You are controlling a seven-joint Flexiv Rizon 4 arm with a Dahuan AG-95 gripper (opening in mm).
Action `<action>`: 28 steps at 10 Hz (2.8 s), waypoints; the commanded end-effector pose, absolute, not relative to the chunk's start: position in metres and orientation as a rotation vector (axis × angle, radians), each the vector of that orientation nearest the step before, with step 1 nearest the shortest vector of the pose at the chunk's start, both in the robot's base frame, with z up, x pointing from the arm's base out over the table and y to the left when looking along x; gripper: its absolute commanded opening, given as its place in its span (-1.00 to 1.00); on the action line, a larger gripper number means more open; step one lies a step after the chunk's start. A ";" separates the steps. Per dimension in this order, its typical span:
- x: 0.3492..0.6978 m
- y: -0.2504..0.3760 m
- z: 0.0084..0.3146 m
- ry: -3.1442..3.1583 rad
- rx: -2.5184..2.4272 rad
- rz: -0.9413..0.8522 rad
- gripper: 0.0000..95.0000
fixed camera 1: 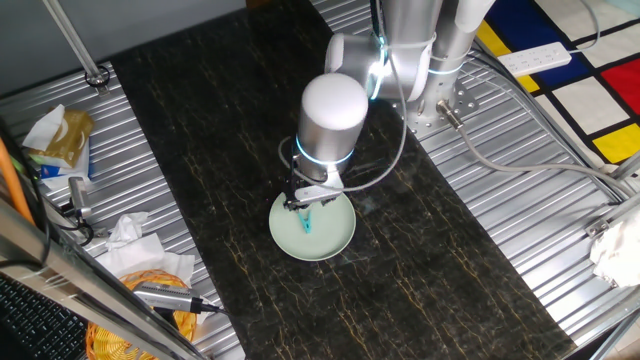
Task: Use a clamp
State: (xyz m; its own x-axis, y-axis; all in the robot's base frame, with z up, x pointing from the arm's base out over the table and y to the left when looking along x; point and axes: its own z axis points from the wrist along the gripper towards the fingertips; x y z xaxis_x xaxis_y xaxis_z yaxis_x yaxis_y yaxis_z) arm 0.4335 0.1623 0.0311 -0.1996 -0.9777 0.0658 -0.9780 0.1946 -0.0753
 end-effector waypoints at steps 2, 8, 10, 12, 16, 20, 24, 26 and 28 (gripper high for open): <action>0.437 0.163 0.024 -2.451 1.930 0.091 0.20; 0.439 0.162 0.017 -2.521 1.881 0.046 0.20; 0.440 0.162 0.015 -2.543 1.871 0.040 0.20; 0.440 0.162 0.014 -2.573 1.881 -0.006 0.20; 0.440 0.162 0.013 -2.572 1.888 -0.009 0.20; 0.440 0.163 0.013 -2.582 1.881 -0.017 0.20; 0.443 0.167 0.014 -2.584 1.866 -0.002 0.20; 0.443 0.167 0.014 -2.582 1.875 0.013 0.20; 0.443 0.167 0.014 -2.590 1.877 0.035 0.20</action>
State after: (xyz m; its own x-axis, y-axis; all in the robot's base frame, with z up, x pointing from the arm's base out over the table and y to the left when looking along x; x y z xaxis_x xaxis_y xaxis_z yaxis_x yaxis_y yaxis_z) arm 0.4420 0.1673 0.0149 -0.3126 -0.9494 -0.0304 -0.9481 0.3138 -0.0510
